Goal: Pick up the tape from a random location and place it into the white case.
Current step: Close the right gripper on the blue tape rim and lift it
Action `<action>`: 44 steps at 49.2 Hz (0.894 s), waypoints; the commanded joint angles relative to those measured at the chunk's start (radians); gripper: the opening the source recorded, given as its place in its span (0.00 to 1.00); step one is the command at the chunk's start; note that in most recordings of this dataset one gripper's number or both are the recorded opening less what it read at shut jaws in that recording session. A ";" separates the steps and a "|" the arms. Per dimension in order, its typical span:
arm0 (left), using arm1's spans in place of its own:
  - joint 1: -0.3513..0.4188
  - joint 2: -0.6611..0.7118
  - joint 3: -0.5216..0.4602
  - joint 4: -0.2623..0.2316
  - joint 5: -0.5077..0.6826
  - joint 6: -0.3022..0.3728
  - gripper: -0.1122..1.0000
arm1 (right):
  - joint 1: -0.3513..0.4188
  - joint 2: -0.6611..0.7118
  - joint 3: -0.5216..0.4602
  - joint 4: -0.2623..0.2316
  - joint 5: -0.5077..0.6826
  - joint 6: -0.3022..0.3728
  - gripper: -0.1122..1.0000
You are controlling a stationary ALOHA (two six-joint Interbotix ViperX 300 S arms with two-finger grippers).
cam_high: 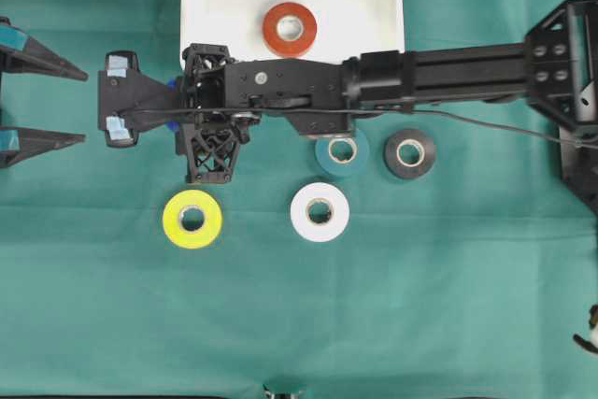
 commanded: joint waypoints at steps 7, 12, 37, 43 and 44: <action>0.003 0.009 -0.009 -0.002 -0.005 -0.002 0.98 | 0.003 -0.130 -0.014 -0.003 0.057 0.002 0.39; 0.006 0.009 -0.009 -0.002 -0.005 -0.002 0.98 | 0.005 -0.158 -0.020 -0.003 0.092 0.002 0.39; 0.021 0.009 -0.009 -0.002 -0.005 -0.002 0.98 | 0.038 -0.199 -0.112 -0.126 0.275 0.049 0.39; 0.021 0.011 -0.008 -0.002 -0.005 -0.002 0.98 | 0.046 -0.199 -0.149 -0.143 0.316 0.054 0.39; 0.021 0.009 -0.008 -0.002 -0.005 -0.002 0.98 | 0.046 -0.199 -0.153 -0.143 0.321 0.054 0.39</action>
